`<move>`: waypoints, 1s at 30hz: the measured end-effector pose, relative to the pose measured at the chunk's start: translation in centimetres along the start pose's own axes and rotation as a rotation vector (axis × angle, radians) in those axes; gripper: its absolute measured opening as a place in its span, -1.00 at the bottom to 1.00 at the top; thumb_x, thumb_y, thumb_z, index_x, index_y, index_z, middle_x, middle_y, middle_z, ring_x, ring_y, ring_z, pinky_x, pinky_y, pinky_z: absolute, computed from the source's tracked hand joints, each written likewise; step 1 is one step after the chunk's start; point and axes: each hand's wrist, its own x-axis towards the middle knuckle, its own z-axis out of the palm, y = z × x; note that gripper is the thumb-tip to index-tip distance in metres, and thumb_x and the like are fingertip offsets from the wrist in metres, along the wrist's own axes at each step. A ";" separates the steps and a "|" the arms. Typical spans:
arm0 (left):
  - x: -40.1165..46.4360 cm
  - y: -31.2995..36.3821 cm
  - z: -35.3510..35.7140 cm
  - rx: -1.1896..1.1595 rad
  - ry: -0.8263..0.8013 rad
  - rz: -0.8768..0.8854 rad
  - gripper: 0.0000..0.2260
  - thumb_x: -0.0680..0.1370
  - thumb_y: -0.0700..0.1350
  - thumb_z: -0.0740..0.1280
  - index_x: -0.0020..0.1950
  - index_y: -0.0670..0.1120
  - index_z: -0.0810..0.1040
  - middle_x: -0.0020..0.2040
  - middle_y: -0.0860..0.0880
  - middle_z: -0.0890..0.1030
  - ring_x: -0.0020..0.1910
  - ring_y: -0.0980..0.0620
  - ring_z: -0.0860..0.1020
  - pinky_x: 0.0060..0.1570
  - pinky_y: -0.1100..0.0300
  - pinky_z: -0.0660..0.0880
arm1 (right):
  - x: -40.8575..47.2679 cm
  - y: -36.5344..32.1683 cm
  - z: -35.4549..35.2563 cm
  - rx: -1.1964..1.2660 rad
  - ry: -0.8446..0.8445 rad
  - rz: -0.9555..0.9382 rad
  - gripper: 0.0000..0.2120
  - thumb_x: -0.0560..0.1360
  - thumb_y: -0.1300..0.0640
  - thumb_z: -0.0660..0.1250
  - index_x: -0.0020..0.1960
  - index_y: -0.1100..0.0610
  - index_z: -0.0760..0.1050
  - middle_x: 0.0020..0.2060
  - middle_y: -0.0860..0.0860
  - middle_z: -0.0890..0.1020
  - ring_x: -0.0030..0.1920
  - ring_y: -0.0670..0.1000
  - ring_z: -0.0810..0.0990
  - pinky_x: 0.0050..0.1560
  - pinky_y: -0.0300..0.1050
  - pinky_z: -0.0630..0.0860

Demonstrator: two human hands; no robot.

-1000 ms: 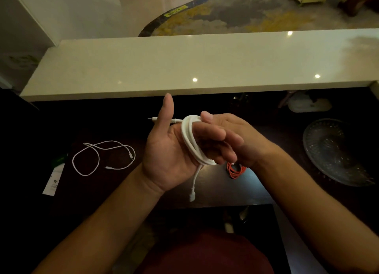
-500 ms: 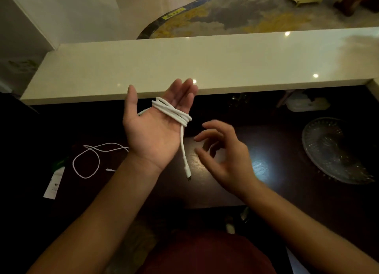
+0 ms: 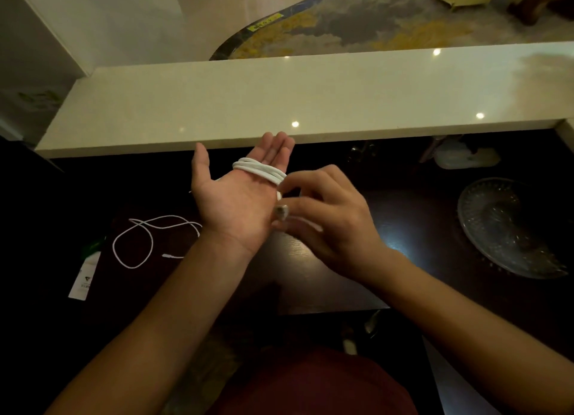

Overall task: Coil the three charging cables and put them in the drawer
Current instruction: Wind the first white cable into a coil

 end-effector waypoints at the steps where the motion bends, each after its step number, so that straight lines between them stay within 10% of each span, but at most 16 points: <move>1: -0.1 0.0 0.0 0.024 -0.002 -0.018 -0.19 0.58 0.37 0.10 0.45 -0.33 0.38 0.40 -0.32 0.52 0.45 -0.28 0.44 0.48 -0.13 0.33 | 0.2 0.0 -0.3 0.093 -0.003 0.033 -0.89 0.54 0.19 0.47 0.00 0.23 0.70 0.05 0.12 0.69 -0.08 0.10 0.57 -0.06 0.03 0.49; 11: -0.1 1.2 0.8 0.132 -0.110 -0.085 -0.04 0.53 0.47 0.09 0.48 -0.39 0.31 0.45 -0.39 0.42 0.52 -0.37 0.30 0.58 -0.18 0.11 | 0.3 -1.5 -3.0 0.472 -0.093 0.331 -0.79 0.63 0.15 0.31 -0.08 0.23 0.64 -0.23 -0.01 0.61 -0.21 -0.04 0.59 -0.12 -0.19 0.48; 18: -2.1 -0.8 1.6 0.438 -0.304 -0.047 -0.05 0.52 0.46 -0.17 0.51 -0.29 0.33 0.50 -0.23 0.43 0.50 -0.13 0.41 0.45 0.03 0.40 | 2.8 0.7 -4.0 0.653 -0.049 0.828 -0.86 0.60 0.23 0.37 0.15 0.18 0.50 -0.41 0.12 0.67 -0.48 0.05 0.54 -0.47 -0.12 0.44; 26: -1.5 -0.4 1.5 0.573 -0.297 -0.100 -0.18 0.58 0.37 -0.10 0.47 -0.30 0.36 0.43 -0.20 0.51 0.45 -0.09 0.46 0.46 0.04 0.40 | 3.4 1.1 -6.1 0.123 -0.292 0.514 -0.90 0.54 0.10 0.43 0.03 -0.01 0.70 -0.27 -0.11 0.73 -0.23 -0.10 0.68 -0.08 0.00 0.60; 30: -1.5 -0.2 1.2 0.734 -0.350 -0.179 -0.26 0.61 0.25 0.04 0.54 -0.32 0.27 0.51 -0.28 0.40 0.55 -0.21 0.32 0.59 -0.11 0.15 | 3.7 1.7 -6.6 0.277 -0.411 0.424 -0.92 0.56 0.17 0.44 0.03 0.07 0.68 -0.23 -0.06 0.72 -0.24 -0.03 0.69 -0.14 -0.06 0.62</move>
